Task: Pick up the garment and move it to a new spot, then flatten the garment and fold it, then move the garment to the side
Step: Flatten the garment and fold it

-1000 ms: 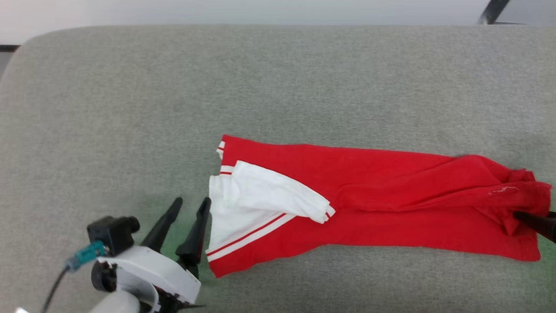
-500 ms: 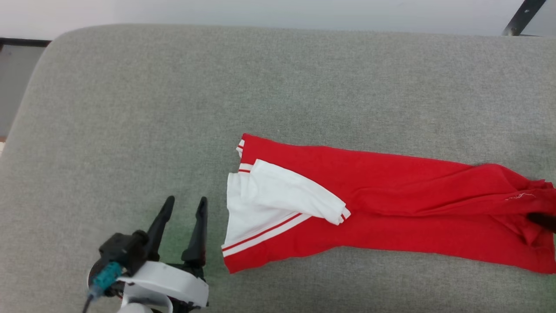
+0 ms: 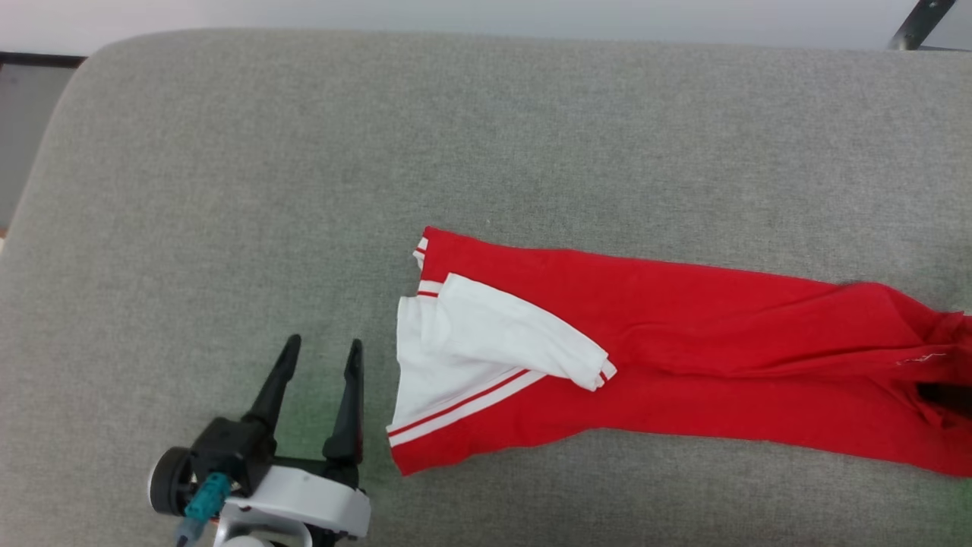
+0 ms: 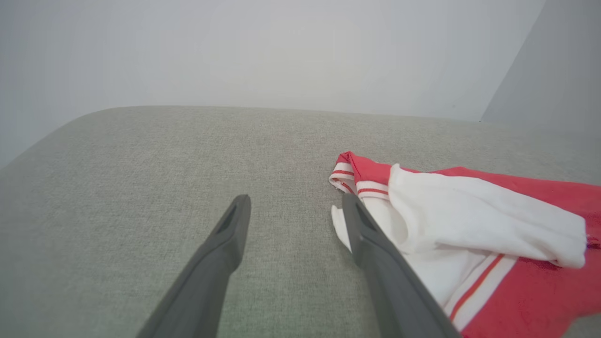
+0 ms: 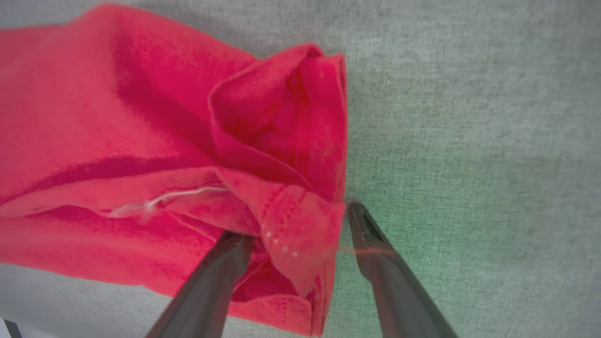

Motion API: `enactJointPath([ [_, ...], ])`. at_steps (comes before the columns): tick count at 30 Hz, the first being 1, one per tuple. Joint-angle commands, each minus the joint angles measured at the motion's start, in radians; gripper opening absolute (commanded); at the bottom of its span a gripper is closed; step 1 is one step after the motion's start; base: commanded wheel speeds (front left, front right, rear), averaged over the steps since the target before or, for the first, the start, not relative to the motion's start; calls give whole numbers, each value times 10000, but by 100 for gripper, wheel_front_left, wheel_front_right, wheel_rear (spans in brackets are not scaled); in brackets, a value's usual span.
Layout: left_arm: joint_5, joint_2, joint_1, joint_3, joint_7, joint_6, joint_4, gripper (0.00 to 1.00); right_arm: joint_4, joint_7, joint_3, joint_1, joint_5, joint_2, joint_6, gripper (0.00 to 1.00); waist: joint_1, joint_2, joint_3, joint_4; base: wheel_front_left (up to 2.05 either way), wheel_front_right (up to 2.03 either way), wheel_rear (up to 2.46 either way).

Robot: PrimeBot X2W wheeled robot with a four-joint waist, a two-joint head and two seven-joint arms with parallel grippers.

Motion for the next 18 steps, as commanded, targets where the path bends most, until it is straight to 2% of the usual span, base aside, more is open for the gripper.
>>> enactJointPath([
  [1, 280, -117, 1, 170, -13, -170, 100, 100, 205, -47, 151, -15, -176, 185, -17, 88, 0, 0, 81, 43, 0, 0, 0],
  [2, 316, -231, -28, 253, -13, -262, 135, 100, 282, -75, 261, 18, -244, 230, -17, 44, 0, 0, 104, 62, 0, 0, 0],
  [3, 452, -293, -30, 319, -11, -344, 204, 100, 357, -102, 329, 30, -287, 287, -17, 14, 0, 0, 119, 81, 0, 0, 0],
  [4, 569, -326, -54, 402, -13, -405, 241, 100, 443, -128, 357, 26, -302, 339, -17, 0, 0, 0, 130, 97, 0, 0, 0],
  [9, 848, -611, -101, 803, -13, -799, 391, 100, 663, -190, 463, -7, -133, 322, -17, 0, 0, 0, 127, 139, 0, 0, 0],
  [18, 1222, -839, 93, 1421, -12, -1065, 409, 100, 715, -707, 190, -346, 125, 81, -17, 0, 0, 0, -101, -114, 0, 0, 0],
])
